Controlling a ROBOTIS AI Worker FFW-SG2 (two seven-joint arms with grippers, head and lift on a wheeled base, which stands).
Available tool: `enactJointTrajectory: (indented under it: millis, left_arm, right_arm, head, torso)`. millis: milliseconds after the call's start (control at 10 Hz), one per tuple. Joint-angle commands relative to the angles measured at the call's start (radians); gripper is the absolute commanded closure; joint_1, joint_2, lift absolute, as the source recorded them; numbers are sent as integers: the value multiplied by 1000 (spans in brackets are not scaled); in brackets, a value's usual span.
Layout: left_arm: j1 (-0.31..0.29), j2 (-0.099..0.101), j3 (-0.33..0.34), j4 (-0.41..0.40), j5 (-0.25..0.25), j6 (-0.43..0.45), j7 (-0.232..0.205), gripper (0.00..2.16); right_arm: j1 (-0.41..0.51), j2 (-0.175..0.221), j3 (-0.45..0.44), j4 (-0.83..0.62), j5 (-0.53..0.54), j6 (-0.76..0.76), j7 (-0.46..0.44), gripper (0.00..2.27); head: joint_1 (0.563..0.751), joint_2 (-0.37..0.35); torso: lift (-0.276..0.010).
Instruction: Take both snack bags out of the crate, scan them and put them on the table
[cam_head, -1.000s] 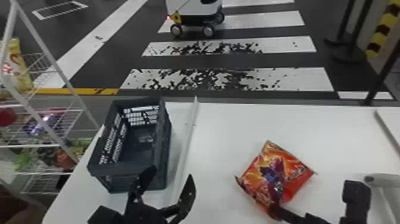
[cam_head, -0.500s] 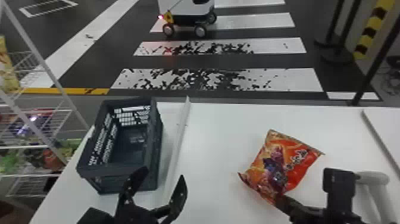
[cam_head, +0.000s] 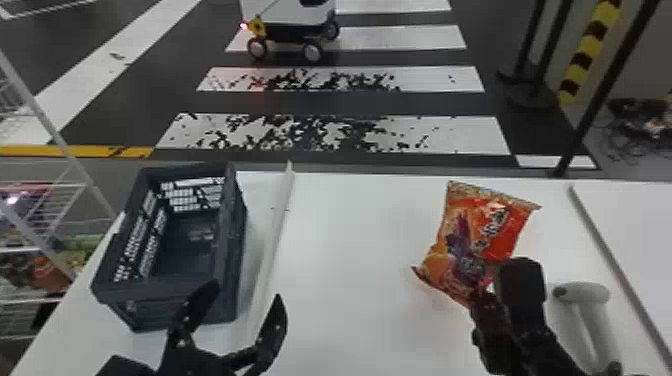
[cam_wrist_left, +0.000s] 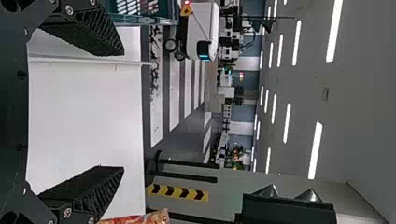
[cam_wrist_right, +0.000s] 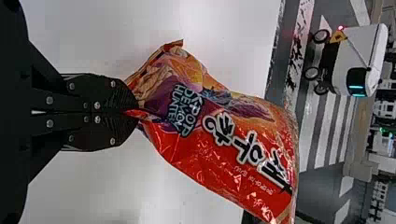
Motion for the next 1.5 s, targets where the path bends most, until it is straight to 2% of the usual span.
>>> enactJointTrajectory:
  millis: [0,200,500,800,1100,1300,1400]
  left_arm:
    - [-1,0,0,2,0,3,0,130]
    - [-5,-1,0,7,0,0,-2,130]
    - [-6,-4,1,13,2,0,-2,130]
    - [-8,-6,1,20,2,-3,-2,130]
    - [-12,-6,1,27,2,-6,-2,130]
    - [-14,-6,1,31,2,-9,-2,130]
    - [-14,-6,1,31,2,-9,-2,130]
  right_arm:
    - [-3,-37,30,0,111,-12,-22,2253]
    - [-10,-118,145,41,316,-24,-71,2253]
    - [-56,-192,328,184,639,-3,-145,2253]
    - [-107,-211,447,344,866,89,-186,2253]
    - [-124,-222,515,414,941,141,-140,2253]
    - [-115,-233,555,402,938,120,-132,2094]
    - [-113,-239,570,394,938,108,-132,1932]
  head:
    - [695,64]
    - [695,13]
    - [695,-11]
    - [695,-11]
    - [695,-19]
    - [695,-3]
    - [695,14]
  torso:
    - [-93]
    - [-93]
    - [-93]
    - [-93]
    - [-93]
    - [-93]
    - [-93]
